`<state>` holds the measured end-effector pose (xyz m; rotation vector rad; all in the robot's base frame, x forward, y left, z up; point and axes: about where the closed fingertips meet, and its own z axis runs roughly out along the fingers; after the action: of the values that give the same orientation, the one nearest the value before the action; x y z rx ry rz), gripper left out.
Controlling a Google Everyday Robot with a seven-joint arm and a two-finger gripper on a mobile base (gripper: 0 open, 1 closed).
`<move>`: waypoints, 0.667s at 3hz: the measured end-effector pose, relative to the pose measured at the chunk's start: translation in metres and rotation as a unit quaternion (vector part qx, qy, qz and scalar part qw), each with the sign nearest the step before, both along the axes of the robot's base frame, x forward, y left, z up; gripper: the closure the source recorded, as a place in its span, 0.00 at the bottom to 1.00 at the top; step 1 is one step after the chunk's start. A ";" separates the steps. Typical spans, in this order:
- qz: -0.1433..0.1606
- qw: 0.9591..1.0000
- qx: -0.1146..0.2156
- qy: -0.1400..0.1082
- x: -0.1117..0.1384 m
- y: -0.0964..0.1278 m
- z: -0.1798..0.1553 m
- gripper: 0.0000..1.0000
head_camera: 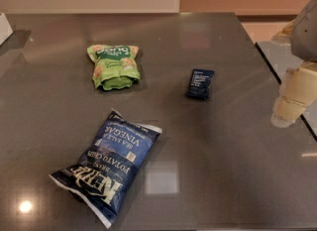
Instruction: Move rxbar blueberry near blue chip bag
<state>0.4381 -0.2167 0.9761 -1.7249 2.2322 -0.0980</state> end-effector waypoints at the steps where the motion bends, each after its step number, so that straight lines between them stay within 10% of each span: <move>1: 0.000 1.000 0.002 -0.002 0.000 0.000 0.001 0.00; 2: 0.002 0.999 0.039 0.006 0.016 0.007 -0.001 0.00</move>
Offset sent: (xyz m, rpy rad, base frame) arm 0.0401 0.0157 -0.0074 0.2085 0.0575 0.0114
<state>0.4538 -0.2097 0.9747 -1.6925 2.2100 0.0008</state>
